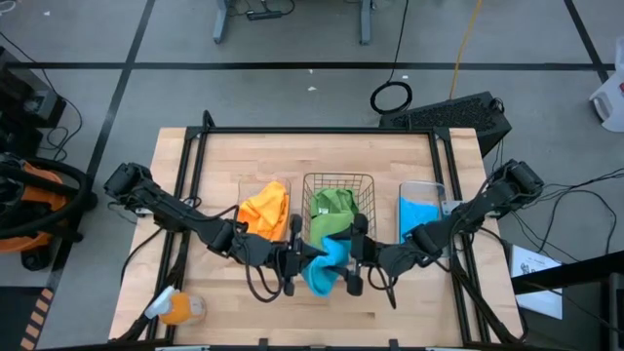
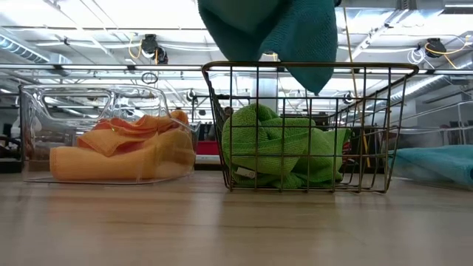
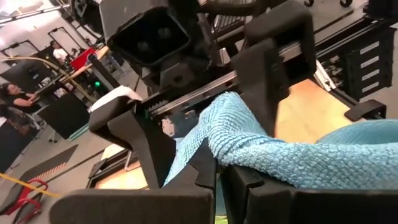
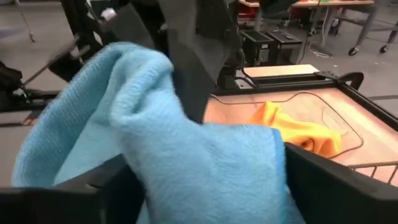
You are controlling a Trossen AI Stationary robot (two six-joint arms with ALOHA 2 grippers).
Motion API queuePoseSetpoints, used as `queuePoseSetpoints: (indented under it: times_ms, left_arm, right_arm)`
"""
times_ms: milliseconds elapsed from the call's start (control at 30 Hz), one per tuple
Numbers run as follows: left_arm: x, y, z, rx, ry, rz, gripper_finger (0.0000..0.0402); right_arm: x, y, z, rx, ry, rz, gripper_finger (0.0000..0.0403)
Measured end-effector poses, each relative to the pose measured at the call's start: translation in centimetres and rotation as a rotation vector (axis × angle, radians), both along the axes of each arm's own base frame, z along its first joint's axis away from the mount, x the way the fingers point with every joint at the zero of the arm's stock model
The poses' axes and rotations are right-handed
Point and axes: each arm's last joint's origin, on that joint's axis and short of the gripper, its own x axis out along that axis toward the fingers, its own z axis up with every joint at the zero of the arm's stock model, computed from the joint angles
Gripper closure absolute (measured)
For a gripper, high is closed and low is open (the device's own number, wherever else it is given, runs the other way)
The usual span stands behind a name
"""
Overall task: Sort microfiber towel by color & place in baskets
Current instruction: Put the blue microfiber towel into the right transparent bin
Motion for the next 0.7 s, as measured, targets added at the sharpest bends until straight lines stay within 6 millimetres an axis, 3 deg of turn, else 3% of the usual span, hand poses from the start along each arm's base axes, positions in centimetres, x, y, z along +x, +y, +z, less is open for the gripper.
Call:
queuePoseSetpoints:
  times_ms: [167,400,467,567,700]
  left_arm:
    - [0.01,-0.01,-0.01,0.003,0.000,-0.003,0.0393]
    - [0.01,-0.05,-0.05,0.001,0.002,-0.002,0.0393]
    - [0.01,-0.04,-0.08,-0.026,0.004,0.008,0.0393]
    - [-0.06,0.01,-0.41,-0.076,0.038,0.025,0.0377]
    - [-0.39,0.37,-0.97,-0.130,0.107,0.090,0.0314]
  right_arm:
    - [0.26,-0.21,-0.11,0.022,0.018,0.069,0.0174]
    - [0.30,-0.19,-0.41,0.065,0.063,0.167,0.0370]
    - [0.26,-0.17,-0.47,0.055,0.070,0.171,0.0388]
    - [0.09,-0.11,-0.67,0.061,0.092,0.156,0.0381]
    - [-0.39,0.11,-0.67,0.067,0.118,0.166,0.0392]
